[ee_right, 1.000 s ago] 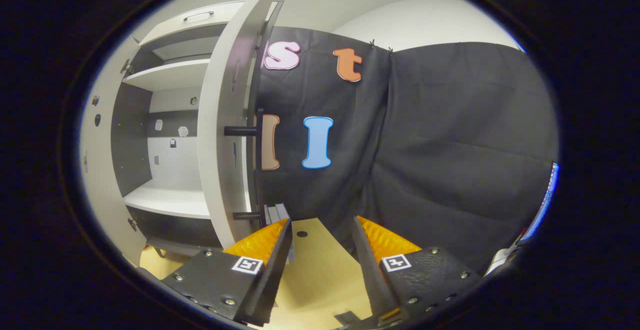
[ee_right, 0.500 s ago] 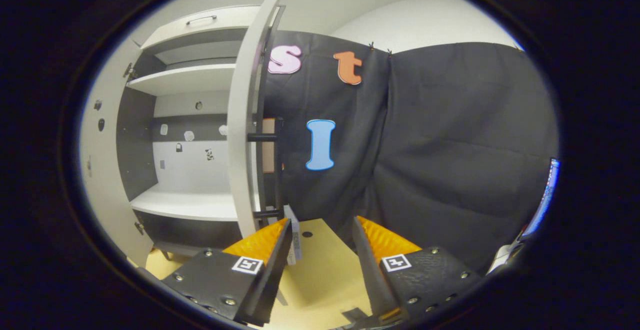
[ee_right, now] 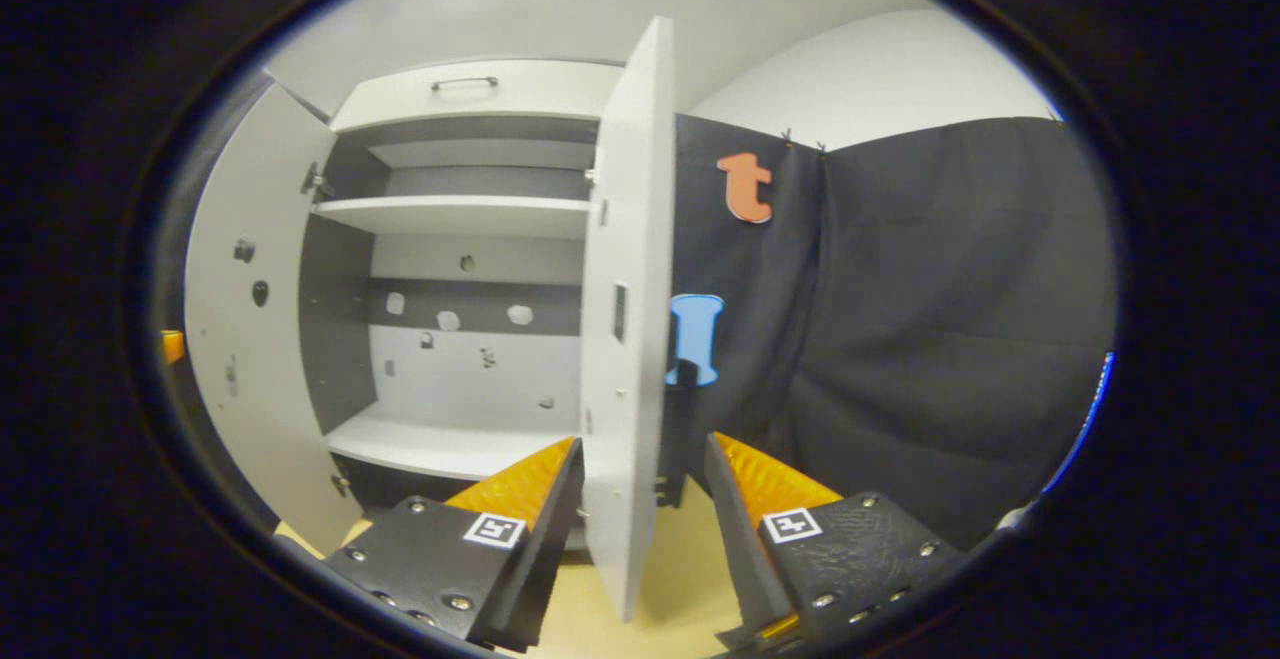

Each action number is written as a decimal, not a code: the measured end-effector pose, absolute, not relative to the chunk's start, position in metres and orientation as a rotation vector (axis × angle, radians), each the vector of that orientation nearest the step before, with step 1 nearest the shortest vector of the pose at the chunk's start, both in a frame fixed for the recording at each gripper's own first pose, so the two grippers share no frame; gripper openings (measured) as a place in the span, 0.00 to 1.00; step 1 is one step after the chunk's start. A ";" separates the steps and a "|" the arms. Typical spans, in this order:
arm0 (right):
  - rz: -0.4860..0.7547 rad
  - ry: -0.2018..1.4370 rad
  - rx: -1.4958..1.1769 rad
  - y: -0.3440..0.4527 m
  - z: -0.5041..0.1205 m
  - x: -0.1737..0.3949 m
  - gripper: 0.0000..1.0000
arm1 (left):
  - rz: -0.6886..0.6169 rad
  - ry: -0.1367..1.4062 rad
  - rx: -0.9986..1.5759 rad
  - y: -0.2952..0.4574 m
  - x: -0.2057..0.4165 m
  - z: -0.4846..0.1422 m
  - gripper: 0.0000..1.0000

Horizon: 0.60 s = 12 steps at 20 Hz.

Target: Open the right door of the double-door shoe cabinet with the right hand, and open the left door with the left hand.

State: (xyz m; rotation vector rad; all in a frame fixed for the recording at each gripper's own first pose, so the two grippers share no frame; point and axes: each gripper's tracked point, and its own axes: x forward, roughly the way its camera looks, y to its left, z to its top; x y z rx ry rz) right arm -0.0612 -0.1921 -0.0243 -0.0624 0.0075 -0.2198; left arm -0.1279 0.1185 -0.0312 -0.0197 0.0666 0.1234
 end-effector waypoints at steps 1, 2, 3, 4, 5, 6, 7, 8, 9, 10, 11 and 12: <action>-0.202 0.006 -0.071 -0.182 -0.022 -0.057 0.69 | 0.096 0.042 -0.015 0.107 -0.127 -0.022 0.05; -0.182 -0.003 -0.082 -0.174 -0.021 -0.053 0.69 | 0.069 0.013 -0.007 0.094 -0.124 -0.011 0.07; -0.156 -0.011 -0.087 -0.161 -0.018 -0.047 0.72 | 0.043 -0.009 0.005 0.081 -0.120 -0.004 0.04; -0.127 -0.022 -0.090 -0.148 -0.014 -0.040 0.69 | 0.021 -0.015 0.020 0.069 -0.115 0.000 0.05; -0.101 -0.037 -0.088 -0.136 -0.009 -0.035 0.69 | -0.004 -0.022 0.024 0.056 -0.109 0.003 0.05; -0.071 -0.048 -0.083 -0.123 -0.004 -0.029 0.72 | -0.035 -0.032 0.017 0.041 -0.103 0.008 0.06; -0.042 -0.055 -0.071 -0.112 0.000 -0.026 0.71 | -0.070 -0.035 0.003 0.026 -0.097 0.009 0.06; -0.014 -0.069 -0.053 -0.101 0.007 -0.024 0.71 | -0.097 -0.037 -0.012 0.011 -0.090 0.009 0.06; 0.003 -0.080 -0.036 -0.093 0.014 -0.022 0.71 | -0.122 -0.040 -0.020 0.000 -0.083 0.009 0.06; 0.016 -0.092 -0.022 -0.087 0.020 -0.017 0.69 | -0.140 -0.044 -0.021 -0.010 -0.077 0.009 0.06; 0.022 -0.101 -0.012 -0.084 0.025 -0.015 0.69 | -0.155 -0.051 -0.020 -0.019 -0.073 0.010 0.05; 0.024 -0.107 -0.002 -0.082 0.028 -0.013 0.71 | -0.167 -0.056 -0.018 -0.027 -0.070 0.011 0.05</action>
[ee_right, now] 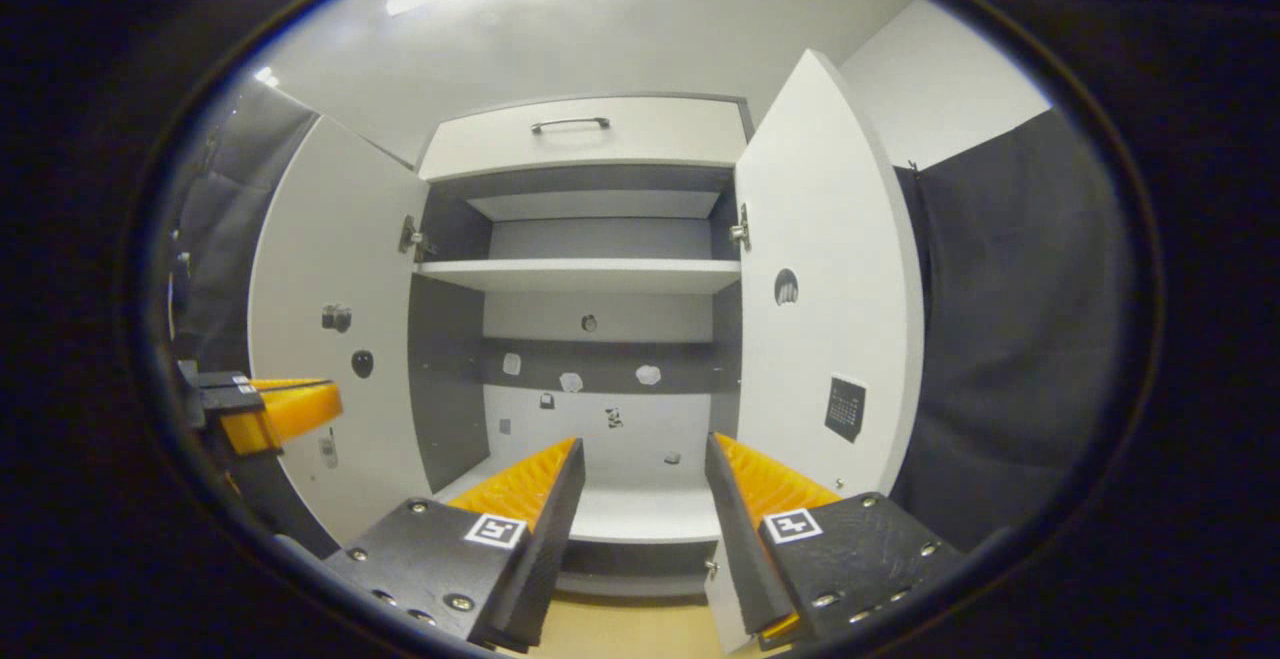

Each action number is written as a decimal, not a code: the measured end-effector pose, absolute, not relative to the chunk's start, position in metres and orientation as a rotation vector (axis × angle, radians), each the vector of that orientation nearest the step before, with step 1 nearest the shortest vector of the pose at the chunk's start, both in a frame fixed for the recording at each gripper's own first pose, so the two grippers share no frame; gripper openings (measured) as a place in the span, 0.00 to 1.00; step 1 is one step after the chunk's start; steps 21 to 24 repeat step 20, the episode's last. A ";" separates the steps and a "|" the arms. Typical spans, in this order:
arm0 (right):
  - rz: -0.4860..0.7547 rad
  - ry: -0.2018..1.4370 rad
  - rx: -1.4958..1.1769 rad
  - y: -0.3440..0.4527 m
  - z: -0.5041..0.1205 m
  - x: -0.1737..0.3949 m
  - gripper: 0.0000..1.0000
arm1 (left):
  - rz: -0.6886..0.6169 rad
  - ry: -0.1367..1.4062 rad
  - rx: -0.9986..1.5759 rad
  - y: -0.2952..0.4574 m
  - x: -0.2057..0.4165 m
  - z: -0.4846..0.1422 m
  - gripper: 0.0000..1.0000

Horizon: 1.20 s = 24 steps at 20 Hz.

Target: Open the right door of the double-door shoe cabinet with the right hand, and open the left door with the left hand.

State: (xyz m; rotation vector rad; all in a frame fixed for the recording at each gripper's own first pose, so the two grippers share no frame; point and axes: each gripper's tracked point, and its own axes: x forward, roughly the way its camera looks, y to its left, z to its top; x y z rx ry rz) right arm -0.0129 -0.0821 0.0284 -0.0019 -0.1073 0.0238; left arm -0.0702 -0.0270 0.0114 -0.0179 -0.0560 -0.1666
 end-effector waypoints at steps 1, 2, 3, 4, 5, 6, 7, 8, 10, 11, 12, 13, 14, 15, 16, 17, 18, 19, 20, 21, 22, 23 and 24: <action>0.025 -0.108 0.006 -0.081 0.030 -0.011 0.70 | -0.175 -0.064 -0.017 -0.033 -0.067 0.014 0.11; 0.032 -0.109 0.014 -0.079 0.032 -0.009 0.71 | -0.191 -0.073 -0.018 -0.041 -0.067 0.017 0.25; 0.041 -0.107 0.020 -0.076 0.032 -0.007 0.83 | -0.198 -0.083 -0.017 -0.044 -0.065 0.020 0.37; 0.041 -0.103 0.023 -0.077 0.032 -0.007 0.87 | -0.207 -0.088 -0.012 -0.048 -0.064 0.022 0.49; 0.039 -0.102 0.023 -0.078 0.032 -0.006 0.97 | -0.209 -0.087 -0.011 -0.051 -0.062 0.021 0.62; 0.040 -0.100 0.021 -0.078 0.032 -0.005 0.97 | -0.207 -0.084 -0.012 -0.053 -0.061 0.021 0.74; 0.043 -0.099 0.022 -0.077 0.032 -0.005 0.97 | -0.207 -0.079 -0.019 -0.055 -0.060 0.019 0.84; 0.050 -0.097 0.022 -0.075 0.032 -0.004 0.95 | -0.207 -0.072 -0.030 -0.056 -0.059 0.017 0.98; 0.059 -0.095 0.019 -0.072 0.031 -0.004 0.95 | -0.206 -0.059 -0.055 -0.056 -0.058 0.014 0.96; 0.059 -0.095 0.016 -0.072 0.031 -0.003 0.94 | -0.206 -0.054 -0.063 -0.056 -0.057 0.012 0.96; 0.062 -0.094 0.013 -0.071 0.031 -0.002 0.94 | -0.200 -0.051 -0.066 -0.053 -0.056 0.011 0.96; 0.063 -0.095 0.012 -0.070 0.032 -0.003 0.94 | -0.193 -0.048 -0.065 -0.050 -0.056 0.011 0.96; 0.061 -0.096 0.013 -0.070 0.031 -0.002 0.94 | -0.189 -0.046 -0.062 -0.048 -0.055 0.011 0.96; 0.058 -0.099 0.015 -0.070 0.032 -0.002 0.94 | -0.187 -0.045 -0.060 -0.047 -0.056 0.011 0.96; 0.052 -0.101 0.017 -0.070 0.033 -0.003 0.95 | -0.188 -0.044 -0.059 -0.045 -0.056 0.011 0.96; 0.043 -0.105 0.019 -0.072 0.033 -0.004 0.95 | -0.192 -0.042 -0.059 -0.045 -0.056 0.010 0.96; 0.035 -0.109 0.019 -0.073 0.034 -0.004 0.98 | -0.199 -0.040 -0.059 -0.046 -0.057 0.010 0.96; 0.029 -0.109 0.020 -0.073 0.034 -0.007 0.97 | -0.206 -0.039 -0.058 -0.047 -0.058 0.010 0.96; 0.022 -0.109 0.019 -0.073 0.033 -0.009 0.97 | -0.217 -0.037 -0.055 -0.049 -0.058 0.010 0.96; 0.022 -0.109 0.019 -0.073 0.033 -0.009 0.97 | -0.217 -0.037 -0.055 -0.049 -0.058 0.010 0.96; 0.022 -0.109 0.019 -0.073 0.033 -0.009 0.97 | -0.217 -0.037 -0.055 -0.049 -0.058 0.010 0.96; 0.022 -0.109 0.019 -0.073 0.033 -0.009 0.97 | -0.217 -0.037 -0.055 -0.049 -0.058 0.010 0.96; 0.022 -0.109 0.019 -0.073 0.033 -0.009 0.97 | -0.217 -0.037 -0.055 -0.049 -0.058 0.010 0.96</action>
